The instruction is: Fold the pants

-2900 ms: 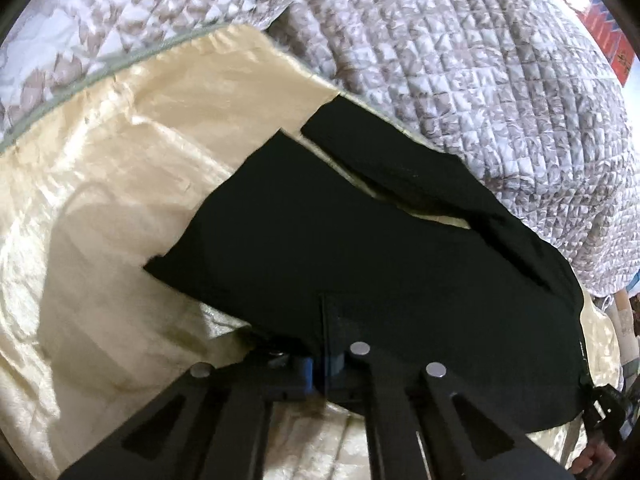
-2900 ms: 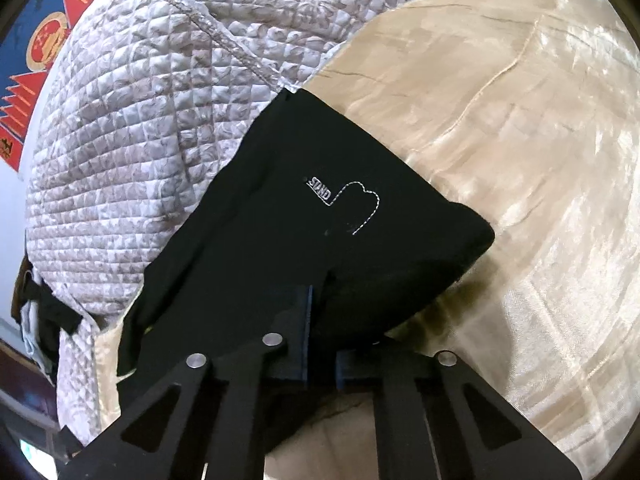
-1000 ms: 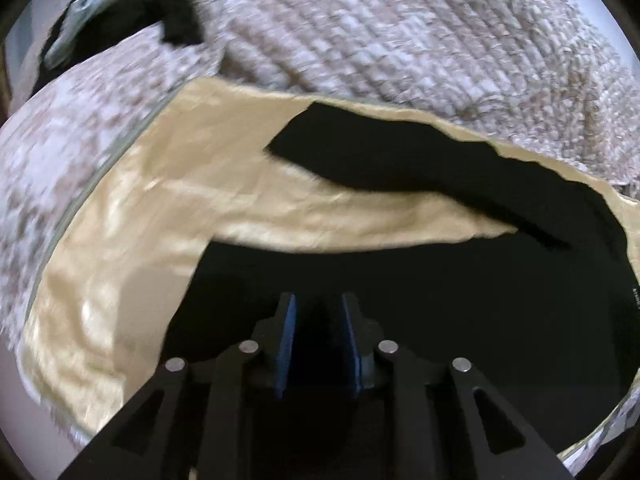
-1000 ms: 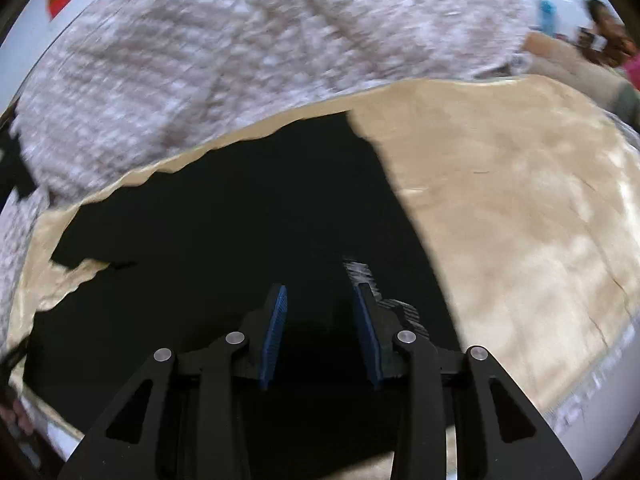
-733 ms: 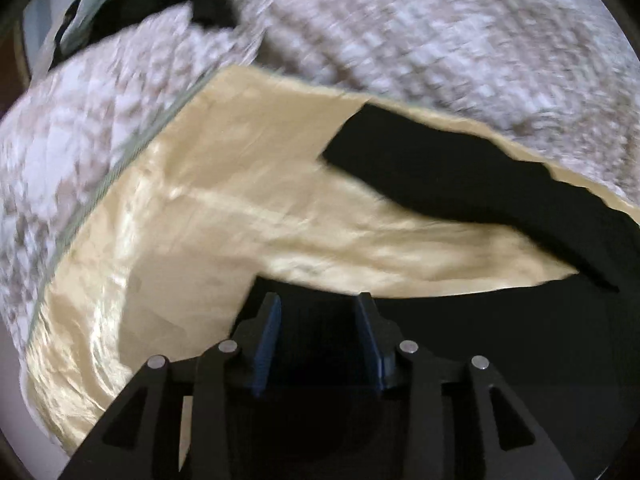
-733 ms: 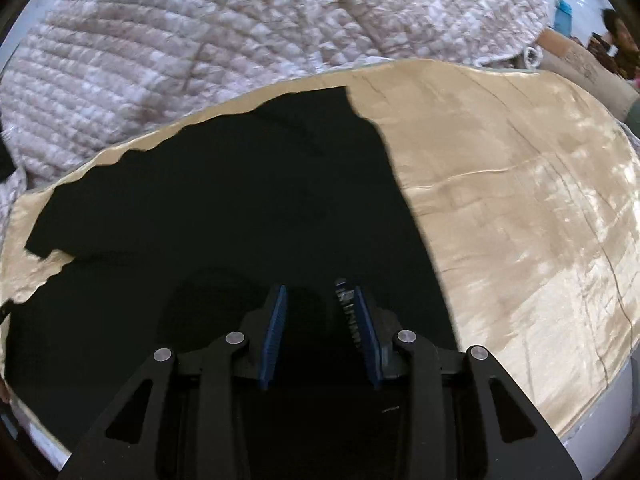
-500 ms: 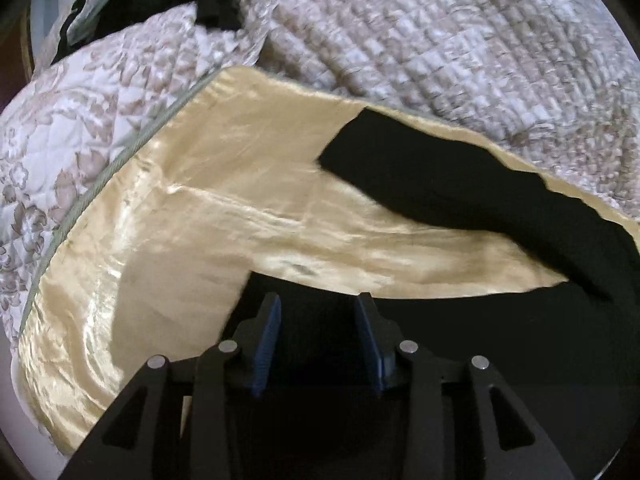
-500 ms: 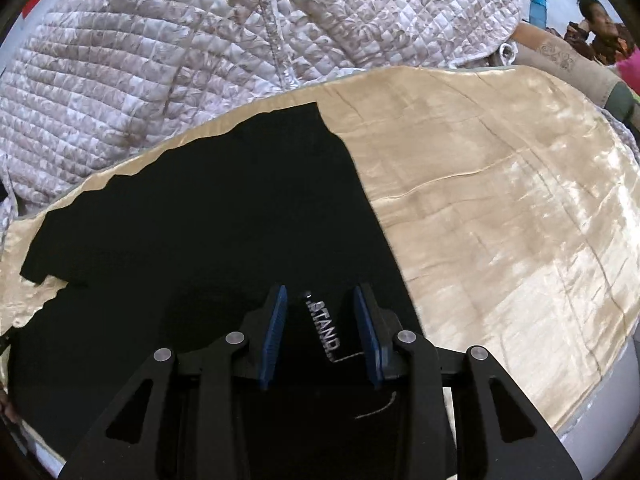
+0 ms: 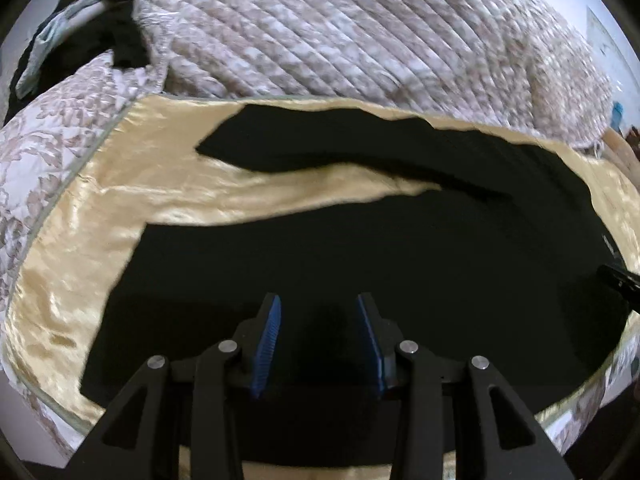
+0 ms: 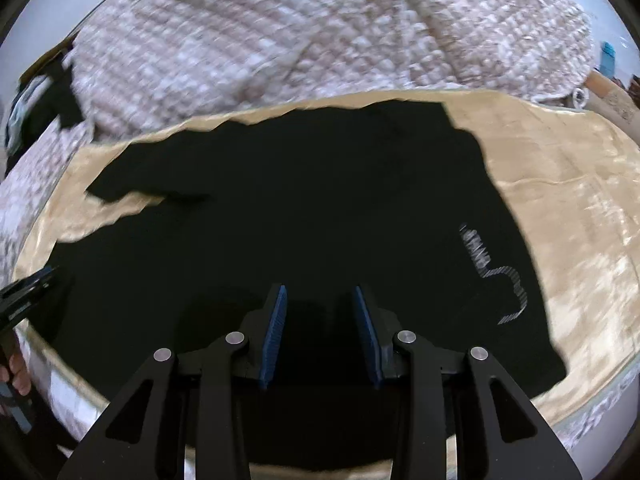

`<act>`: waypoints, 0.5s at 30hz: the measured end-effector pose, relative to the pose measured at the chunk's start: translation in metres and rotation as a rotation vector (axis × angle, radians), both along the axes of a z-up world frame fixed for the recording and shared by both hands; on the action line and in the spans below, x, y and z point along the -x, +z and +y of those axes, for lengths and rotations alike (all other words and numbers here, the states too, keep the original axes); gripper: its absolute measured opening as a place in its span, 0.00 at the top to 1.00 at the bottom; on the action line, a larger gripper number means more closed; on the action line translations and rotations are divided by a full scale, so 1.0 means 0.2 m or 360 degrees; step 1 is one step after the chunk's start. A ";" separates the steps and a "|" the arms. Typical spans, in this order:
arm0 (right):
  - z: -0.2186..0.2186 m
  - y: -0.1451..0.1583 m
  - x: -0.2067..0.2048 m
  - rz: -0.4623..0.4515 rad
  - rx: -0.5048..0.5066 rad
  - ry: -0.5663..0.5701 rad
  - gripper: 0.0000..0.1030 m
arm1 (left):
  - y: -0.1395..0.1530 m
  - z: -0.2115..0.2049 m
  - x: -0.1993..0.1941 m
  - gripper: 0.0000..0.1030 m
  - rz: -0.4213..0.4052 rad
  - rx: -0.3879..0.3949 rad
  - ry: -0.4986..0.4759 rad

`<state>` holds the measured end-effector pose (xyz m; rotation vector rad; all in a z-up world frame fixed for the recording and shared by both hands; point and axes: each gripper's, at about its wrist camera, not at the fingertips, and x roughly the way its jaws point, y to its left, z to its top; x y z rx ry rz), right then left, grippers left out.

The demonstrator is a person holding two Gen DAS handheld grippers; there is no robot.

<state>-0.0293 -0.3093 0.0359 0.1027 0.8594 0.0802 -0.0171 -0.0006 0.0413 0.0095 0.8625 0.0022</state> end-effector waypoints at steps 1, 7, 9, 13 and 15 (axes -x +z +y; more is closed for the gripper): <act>0.03 -0.01 0.02 -0.0006 0.0011 0.0026 0.65 | -0.02 -0.02 0.01 0.60 0.0013 -0.0002 -0.0015; 0.12 -0.08 0.04 0.0050 0.0045 0.0097 0.63 | -0.07 -0.04 0.02 0.56 0.0010 -0.0024 -0.0023; 0.12 -0.09 0.04 0.0038 0.0034 0.0108 0.55 | -0.08 -0.04 0.03 0.54 0.0001 -0.0022 -0.0020; 0.16 -0.10 0.05 0.0018 0.0043 0.0151 0.40 | -0.09 -0.05 0.03 0.50 -0.0023 -0.0039 -0.0019; 0.19 -0.11 0.06 0.0003 0.0106 0.0171 0.37 | -0.09 -0.05 0.03 0.49 -0.0032 -0.0045 -0.0018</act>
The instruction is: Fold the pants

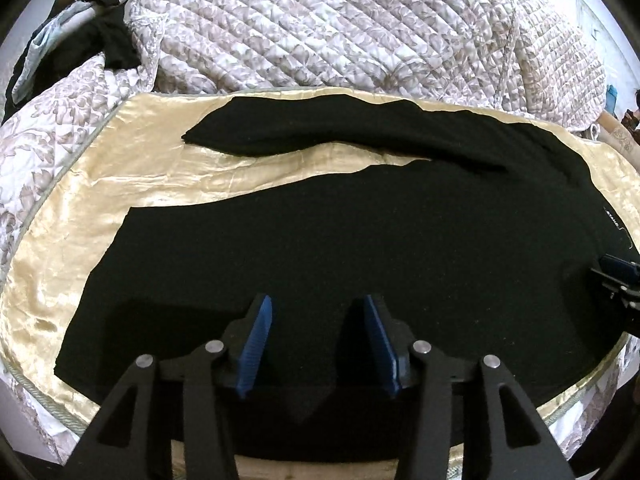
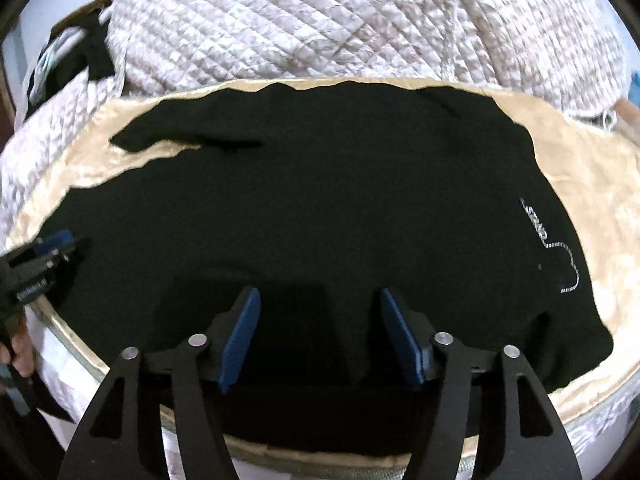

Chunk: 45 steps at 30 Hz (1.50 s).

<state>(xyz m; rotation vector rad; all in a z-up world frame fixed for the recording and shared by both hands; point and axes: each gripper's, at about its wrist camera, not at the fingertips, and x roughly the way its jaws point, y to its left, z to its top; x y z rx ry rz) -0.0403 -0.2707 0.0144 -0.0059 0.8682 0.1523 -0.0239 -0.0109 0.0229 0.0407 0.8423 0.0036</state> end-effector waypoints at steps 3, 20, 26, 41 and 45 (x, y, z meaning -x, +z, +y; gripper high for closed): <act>0.00 0.00 0.00 0.0001 0.0003 -0.0014 0.37 | 0.00 0.00 0.00 0.47 -0.0013 -0.0010 0.0005; 0.03 0.06 -0.01 -0.0005 -0.0068 -0.0038 0.37 | 0.04 0.02 -0.02 0.32 0.0022 0.0021 -0.0012; 0.00 0.14 -0.12 0.0051 -0.0116 0.0013 0.36 | 0.14 -0.01 -0.16 0.32 0.0040 0.0011 -0.0112; -0.19 0.22 -0.99 0.0122 -0.0092 0.0049 0.36 | 0.23 -0.04 -1.11 0.32 0.0004 -0.0064 -0.0189; -0.25 0.15 -1.21 0.0155 -0.0064 0.0005 0.36 | 0.15 0.00 -1.33 0.32 0.0024 -0.0076 -0.0149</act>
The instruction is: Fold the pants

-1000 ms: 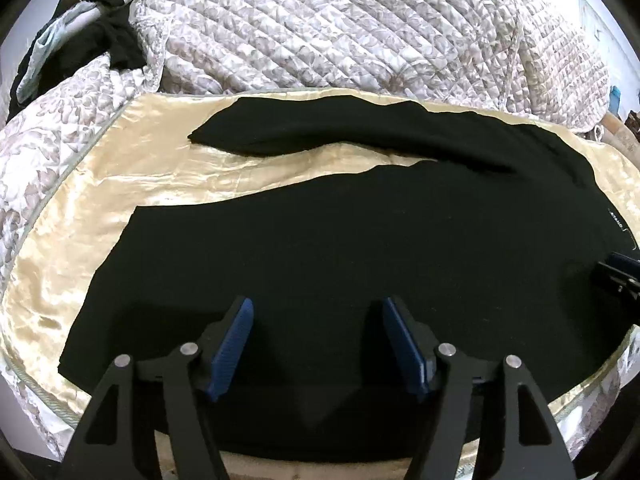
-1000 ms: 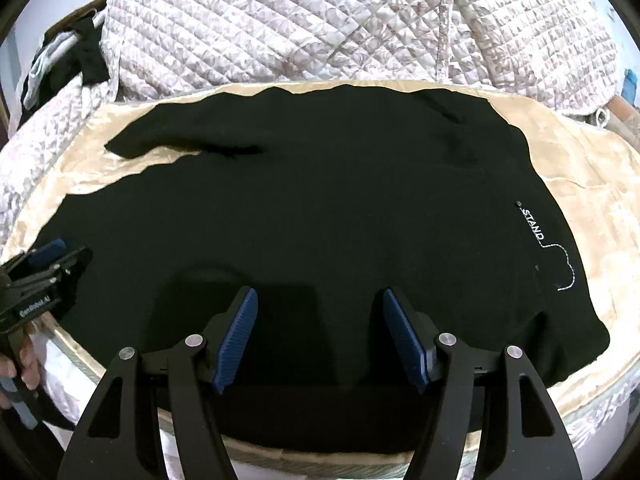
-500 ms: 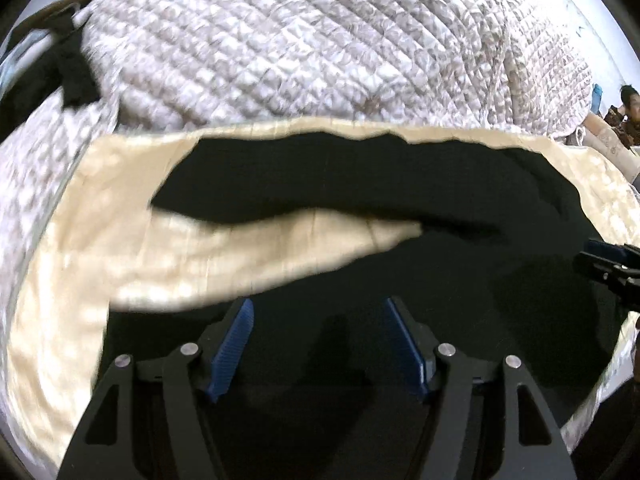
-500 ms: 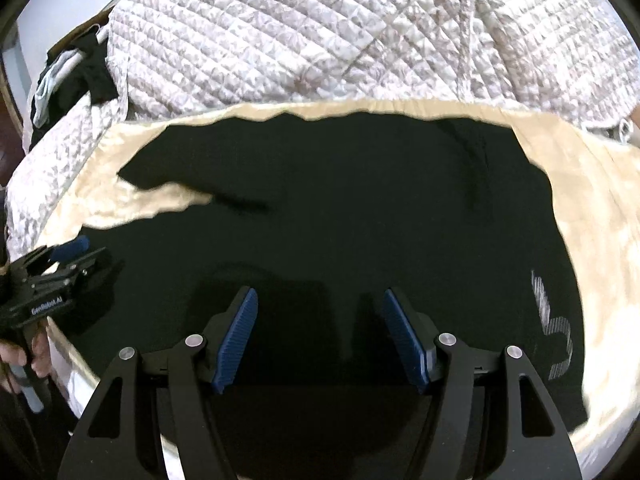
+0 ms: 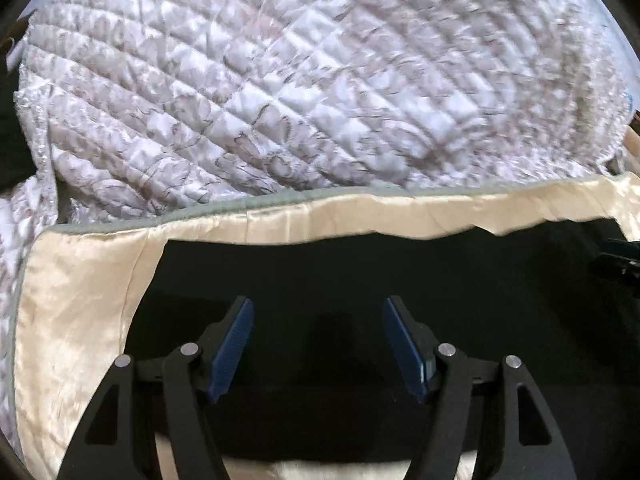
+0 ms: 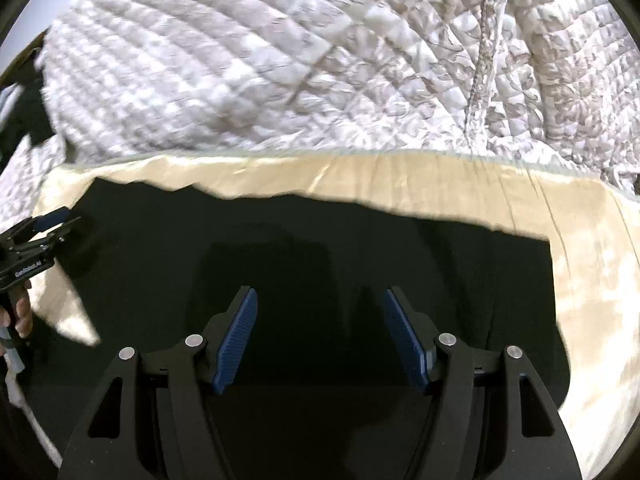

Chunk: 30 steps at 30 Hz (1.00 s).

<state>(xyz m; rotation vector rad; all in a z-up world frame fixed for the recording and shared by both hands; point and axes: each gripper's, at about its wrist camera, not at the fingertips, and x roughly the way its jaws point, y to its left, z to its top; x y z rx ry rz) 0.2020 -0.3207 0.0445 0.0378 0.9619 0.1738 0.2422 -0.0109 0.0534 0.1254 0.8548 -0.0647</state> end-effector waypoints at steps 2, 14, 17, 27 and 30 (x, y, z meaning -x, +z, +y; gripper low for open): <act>-0.05 -0.02 -0.10 0.0001 0.0037 -0.0043 0.37 | -0.04 0.03 -0.08 0.32 -0.0001 -0.0040 0.0028; -0.08 -0.15 -0.31 0.0030 0.0274 -0.0009 0.52 | -0.21 0.06 -0.26 0.54 0.0018 -0.0059 0.0037; -0.03 -0.16 -0.29 0.0023 0.0250 0.0060 0.90 | -0.23 -0.04 -0.22 0.97 0.0005 -0.0120 -0.0096; -0.03 -0.01 -0.14 -0.0154 0.0221 0.0039 0.96 | -0.04 0.02 -0.07 0.99 -0.0158 -0.0058 -0.0042; -0.01 0.10 -0.03 -0.0239 0.0168 0.0038 0.96 | 0.10 0.06 0.04 0.99 -0.0238 0.0013 -0.0033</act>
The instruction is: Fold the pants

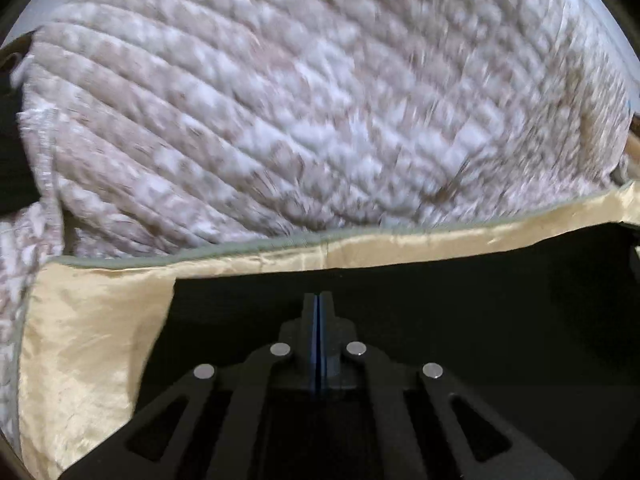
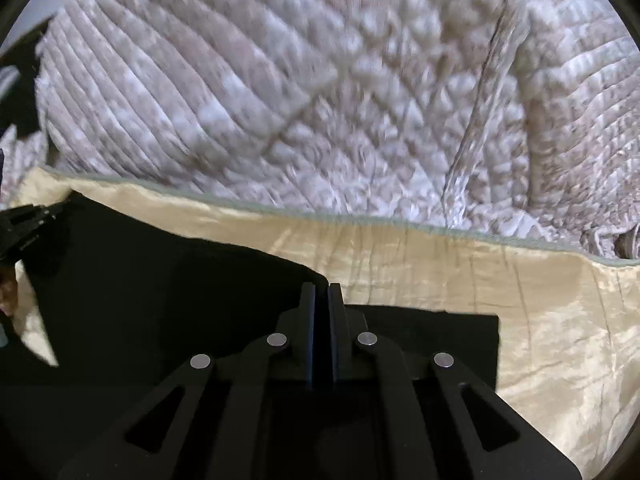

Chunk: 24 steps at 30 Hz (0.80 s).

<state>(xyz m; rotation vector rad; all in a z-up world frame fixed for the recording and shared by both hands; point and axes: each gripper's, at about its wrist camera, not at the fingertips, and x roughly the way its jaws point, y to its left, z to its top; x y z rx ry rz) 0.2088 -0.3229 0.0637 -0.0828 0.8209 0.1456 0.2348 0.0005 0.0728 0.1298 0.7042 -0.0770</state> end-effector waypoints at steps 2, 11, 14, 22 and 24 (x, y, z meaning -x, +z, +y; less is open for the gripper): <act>0.00 0.09 0.09 -0.0055 -0.0047 0.0011 0.96 | 0.09 0.02 0.11 0.99 -0.0062 0.0046 -0.0005; 0.01 0.32 0.74 -0.0200 -0.0241 0.0058 0.96 | 0.28 0.18 0.77 0.99 -0.0198 0.0238 0.0007; 0.01 0.26 0.98 -0.0146 -0.0288 0.0059 0.96 | 0.21 0.20 0.94 0.99 -0.0139 0.0305 0.0000; 0.03 -0.17 1.31 0.0383 -0.0433 -0.0014 0.95 | 0.06 0.17 1.10 0.99 0.0059 0.0365 -0.0021; 0.02 -0.26 1.34 0.0468 -0.0481 -0.0074 0.95 | 0.06 0.13 1.08 0.98 0.0085 0.0353 -0.0041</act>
